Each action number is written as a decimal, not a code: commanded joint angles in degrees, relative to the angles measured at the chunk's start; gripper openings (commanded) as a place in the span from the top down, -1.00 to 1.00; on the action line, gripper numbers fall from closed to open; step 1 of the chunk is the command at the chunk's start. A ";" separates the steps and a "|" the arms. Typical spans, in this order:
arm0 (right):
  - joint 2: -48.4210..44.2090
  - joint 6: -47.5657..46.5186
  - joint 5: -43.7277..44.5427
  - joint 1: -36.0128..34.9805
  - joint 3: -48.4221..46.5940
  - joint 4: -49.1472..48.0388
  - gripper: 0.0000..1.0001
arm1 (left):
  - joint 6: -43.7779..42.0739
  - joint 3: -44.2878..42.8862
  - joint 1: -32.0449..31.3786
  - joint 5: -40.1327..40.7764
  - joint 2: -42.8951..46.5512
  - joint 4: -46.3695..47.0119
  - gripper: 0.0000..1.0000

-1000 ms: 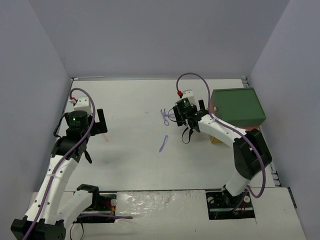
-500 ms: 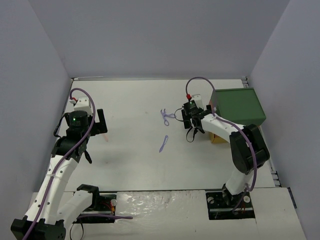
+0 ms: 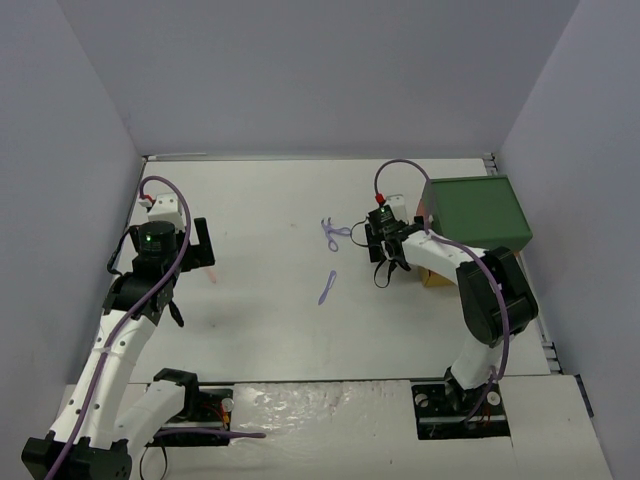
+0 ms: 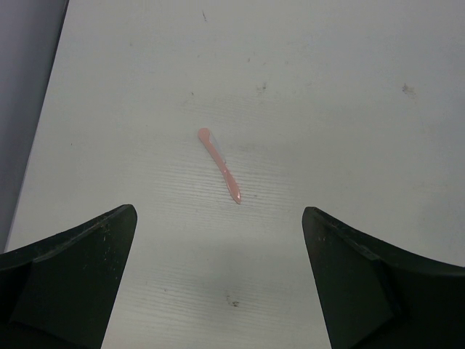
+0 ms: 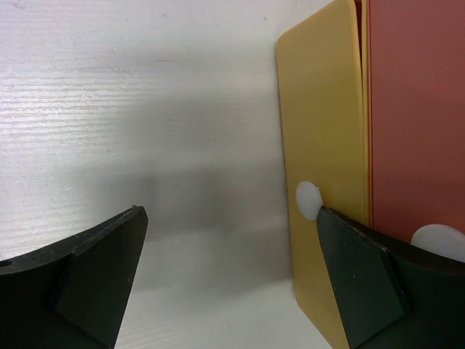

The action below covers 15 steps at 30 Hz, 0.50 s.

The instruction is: Organize the makeup

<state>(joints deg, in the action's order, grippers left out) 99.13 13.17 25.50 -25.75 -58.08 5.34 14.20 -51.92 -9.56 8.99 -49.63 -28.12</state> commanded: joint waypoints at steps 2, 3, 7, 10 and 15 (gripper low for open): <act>-0.69 0.87 -2.31 0.76 0.33 -2.14 -1.00 | 0.75 -3.95 0.51 0.26 0.14 1.84 -0.94; -0.82 0.54 -3.45 0.79 0.49 -2.76 -1.00 | 0.75 -3.98 0.51 0.23 0.14 1.84 -0.94; -1.13 -0.25 -7.58 0.61 0.60 -3.93 -1.00 | 0.83 -3.98 0.51 0.23 0.15 1.84 -0.94; -1.37 -0.35 -9.84 0.31 0.51 -4.37 -1.00 | 0.75 -3.98 0.51 0.23 0.30 1.77 -0.94; -1.66 0.20 -11.84 -1.30 0.21 -4.48 -1.00 | 0.75 -3.98 0.51 0.23 0.23 1.84 -0.94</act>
<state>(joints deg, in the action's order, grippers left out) 98.78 11.86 21.45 -25.48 -57.87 3.49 14.20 -51.94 -9.56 9.01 -49.63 -28.12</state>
